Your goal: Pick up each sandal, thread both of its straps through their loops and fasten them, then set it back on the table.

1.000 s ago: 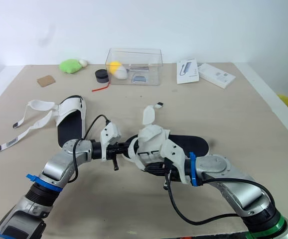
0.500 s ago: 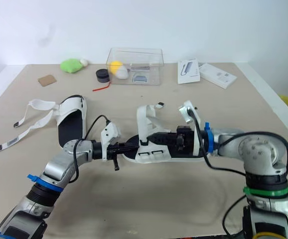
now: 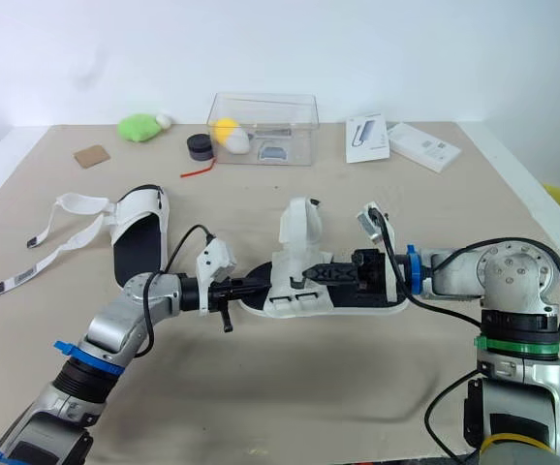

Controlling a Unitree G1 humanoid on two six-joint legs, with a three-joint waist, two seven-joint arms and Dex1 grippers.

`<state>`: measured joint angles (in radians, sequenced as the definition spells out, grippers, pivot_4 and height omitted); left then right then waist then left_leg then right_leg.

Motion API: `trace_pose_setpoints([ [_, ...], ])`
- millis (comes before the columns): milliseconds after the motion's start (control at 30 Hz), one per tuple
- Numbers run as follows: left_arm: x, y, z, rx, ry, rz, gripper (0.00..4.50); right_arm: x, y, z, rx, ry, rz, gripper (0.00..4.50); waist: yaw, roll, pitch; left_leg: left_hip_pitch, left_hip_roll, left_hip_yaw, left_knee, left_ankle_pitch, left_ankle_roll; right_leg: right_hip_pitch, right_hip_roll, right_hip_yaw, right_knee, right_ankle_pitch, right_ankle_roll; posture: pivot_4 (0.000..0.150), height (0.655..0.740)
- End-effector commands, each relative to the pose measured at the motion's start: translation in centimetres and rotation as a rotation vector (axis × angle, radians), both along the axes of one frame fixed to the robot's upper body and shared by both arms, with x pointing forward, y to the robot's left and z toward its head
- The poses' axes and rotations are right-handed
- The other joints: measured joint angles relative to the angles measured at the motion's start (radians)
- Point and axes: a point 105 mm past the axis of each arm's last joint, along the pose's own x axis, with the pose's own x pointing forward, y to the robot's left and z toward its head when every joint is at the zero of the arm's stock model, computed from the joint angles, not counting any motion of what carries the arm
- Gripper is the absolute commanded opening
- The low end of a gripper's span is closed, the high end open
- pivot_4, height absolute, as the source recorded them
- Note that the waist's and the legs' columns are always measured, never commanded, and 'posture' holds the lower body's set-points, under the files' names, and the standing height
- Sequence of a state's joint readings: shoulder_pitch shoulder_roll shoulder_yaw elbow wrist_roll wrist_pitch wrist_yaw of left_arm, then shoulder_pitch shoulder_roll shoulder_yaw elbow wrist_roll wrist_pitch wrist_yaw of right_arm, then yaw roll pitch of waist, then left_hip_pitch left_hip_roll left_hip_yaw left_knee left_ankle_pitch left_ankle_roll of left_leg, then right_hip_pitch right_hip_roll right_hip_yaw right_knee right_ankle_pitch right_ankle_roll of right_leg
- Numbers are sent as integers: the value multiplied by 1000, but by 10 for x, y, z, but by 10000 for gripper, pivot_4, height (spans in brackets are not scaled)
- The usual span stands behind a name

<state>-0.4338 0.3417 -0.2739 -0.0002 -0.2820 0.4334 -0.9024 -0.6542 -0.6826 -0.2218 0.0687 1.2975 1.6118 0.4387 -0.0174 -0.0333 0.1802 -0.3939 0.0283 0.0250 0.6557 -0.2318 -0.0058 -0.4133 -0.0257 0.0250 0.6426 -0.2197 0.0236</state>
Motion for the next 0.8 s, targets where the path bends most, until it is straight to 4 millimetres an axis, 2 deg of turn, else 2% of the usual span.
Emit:
trace_pose_setpoints([
  [33,-4,0,-20,55,57,5,0,5,-7,13,9,-17,-23,385,0,0,0,0,0,0,0,0,0,0,0,0,0,0,0,1500,7400],
  [800,-7,-2,-23,51,60,11,0,-10,-9,1,-133,71,61,385,0,0,0,-8,0,0,0,-1,1,-5,0,0,-3,1,2,1500,7400],
])
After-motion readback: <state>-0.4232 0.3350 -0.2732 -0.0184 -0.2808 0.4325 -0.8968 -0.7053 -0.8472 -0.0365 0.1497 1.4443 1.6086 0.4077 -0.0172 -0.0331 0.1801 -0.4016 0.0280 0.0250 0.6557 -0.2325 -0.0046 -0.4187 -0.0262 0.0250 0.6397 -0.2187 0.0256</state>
